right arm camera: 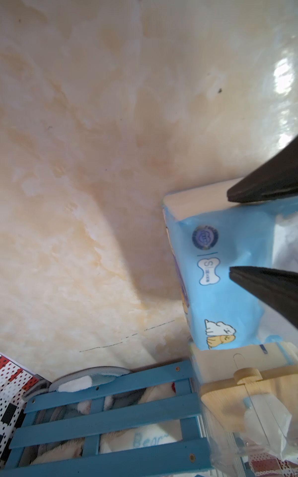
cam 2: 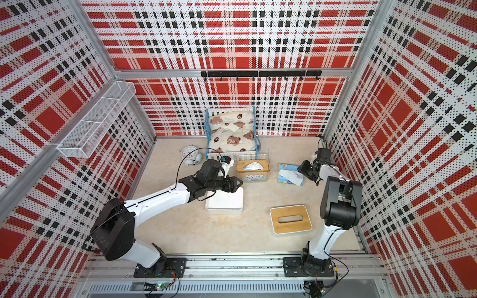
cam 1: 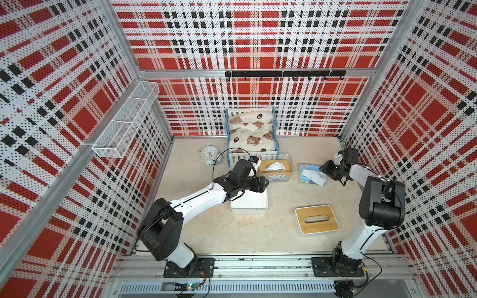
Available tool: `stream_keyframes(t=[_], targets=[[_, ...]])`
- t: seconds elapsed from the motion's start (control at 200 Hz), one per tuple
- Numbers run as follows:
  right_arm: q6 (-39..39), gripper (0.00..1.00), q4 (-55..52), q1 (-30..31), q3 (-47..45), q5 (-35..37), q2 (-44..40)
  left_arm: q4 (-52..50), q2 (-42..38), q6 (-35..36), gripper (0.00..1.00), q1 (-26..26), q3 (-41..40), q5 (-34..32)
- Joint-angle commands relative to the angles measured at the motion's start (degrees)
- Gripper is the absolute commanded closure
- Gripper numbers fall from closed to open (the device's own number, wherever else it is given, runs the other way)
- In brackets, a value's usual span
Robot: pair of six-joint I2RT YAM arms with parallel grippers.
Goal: Put the tissue paper into the tissue box
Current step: Pick up the paper towel from the center of the board.
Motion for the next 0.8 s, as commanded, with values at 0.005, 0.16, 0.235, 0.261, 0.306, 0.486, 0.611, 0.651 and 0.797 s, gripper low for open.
stream_keyframes(t=[0.005,0.16,0.235,0.261,0.306,0.486,0.611,0.651,0.797], targets=[[-1.27,0.56,0.65,-0.50,-0.28,-0.39,1.54,-0.26,0.76,1.11,0.30,-0.31,1.12,0.53],[-2.29,0.64,1.57,-0.89,-0.11,-0.93,3.68,-0.43,1.42,1.43,0.30,-0.31,1.34,0.62],[-2.15,0.70,2.65,-1.08,-0.68,-1.14,3.97,-0.43,1.44,1.37,0.30,-0.31,1.36,0.80],[-1.98,0.71,3.20,-1.11,-1.08,-1.31,3.88,-0.43,1.39,1.41,0.30,-0.35,1.35,0.75],[-1.86,0.74,3.98,-1.20,-1.62,-1.74,3.92,-0.52,1.38,1.50,0.30,-0.31,1.17,0.46],[-0.77,0.96,7.40,-1.69,-3.82,-3.88,2.25,-0.52,1.43,1.33,0.30,-0.07,0.95,0.34],[1.32,1.00,10.06,-1.97,-5.35,-6.55,0.42,-0.99,0.80,1.42,0.30,0.77,0.92,-0.23],[1.99,1.00,10.55,-2.08,-5.96,-6.70,-0.61,-1.05,0.24,1.33,0.30,1.29,0.80,-0.34],[4.53,1.00,12.45,-2.52,-8.92,-6.77,-5.66,-1.44,-2.49,1.15,0.29,3.98,0.31,-0.17]])
